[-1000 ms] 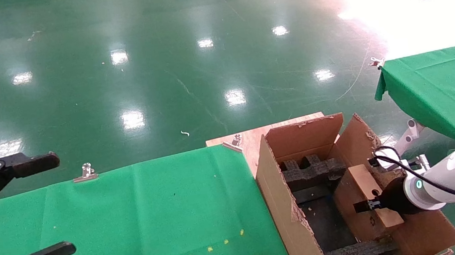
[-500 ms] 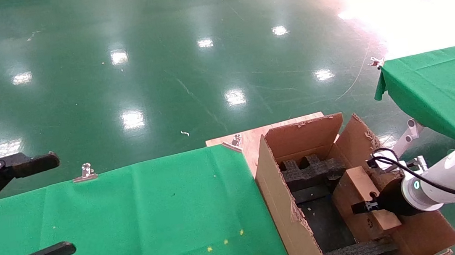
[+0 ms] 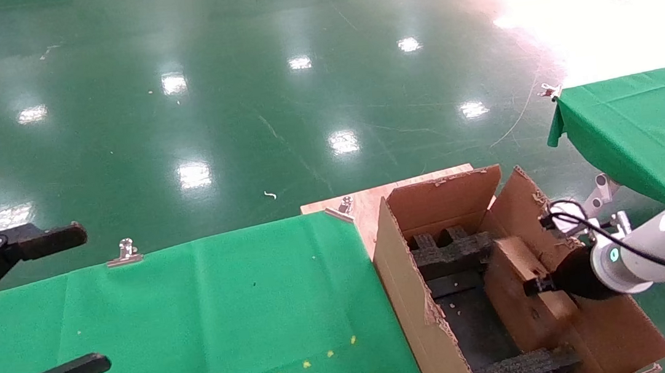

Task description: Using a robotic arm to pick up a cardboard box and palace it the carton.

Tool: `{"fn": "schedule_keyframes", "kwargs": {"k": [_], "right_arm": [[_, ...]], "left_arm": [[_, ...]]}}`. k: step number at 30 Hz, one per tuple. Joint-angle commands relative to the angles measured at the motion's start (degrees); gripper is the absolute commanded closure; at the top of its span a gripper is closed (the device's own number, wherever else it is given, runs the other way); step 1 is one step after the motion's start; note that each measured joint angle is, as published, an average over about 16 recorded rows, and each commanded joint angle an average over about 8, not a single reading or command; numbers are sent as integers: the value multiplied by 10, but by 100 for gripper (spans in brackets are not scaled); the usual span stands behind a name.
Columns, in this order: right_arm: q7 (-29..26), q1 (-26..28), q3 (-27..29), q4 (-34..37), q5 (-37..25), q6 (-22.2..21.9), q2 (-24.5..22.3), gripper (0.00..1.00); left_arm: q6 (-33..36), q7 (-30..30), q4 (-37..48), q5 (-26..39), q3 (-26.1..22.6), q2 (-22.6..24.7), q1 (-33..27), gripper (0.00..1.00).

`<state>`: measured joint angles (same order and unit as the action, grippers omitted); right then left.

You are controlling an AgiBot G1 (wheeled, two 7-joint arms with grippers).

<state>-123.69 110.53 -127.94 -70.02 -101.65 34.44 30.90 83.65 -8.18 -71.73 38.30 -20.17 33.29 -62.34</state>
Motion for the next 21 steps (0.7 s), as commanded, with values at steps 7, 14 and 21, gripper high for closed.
{"fn": "schedule_keyframes", "kwargs": {"k": [7, 14, 21], "right_arm": [[-7, 41, 10, -22, -22, 7, -15, 0], [6, 99, 40, -63, -20, -6, -27, 0], [87, 146, 89, -79, 91, -19, -17, 0]], "left_arm": [[0, 0, 0, 0, 0, 0, 0, 0], [0, 0, 0, 0, 0, 0, 0, 0], [0, 0, 0, 0, 0, 0, 0, 0]]}}
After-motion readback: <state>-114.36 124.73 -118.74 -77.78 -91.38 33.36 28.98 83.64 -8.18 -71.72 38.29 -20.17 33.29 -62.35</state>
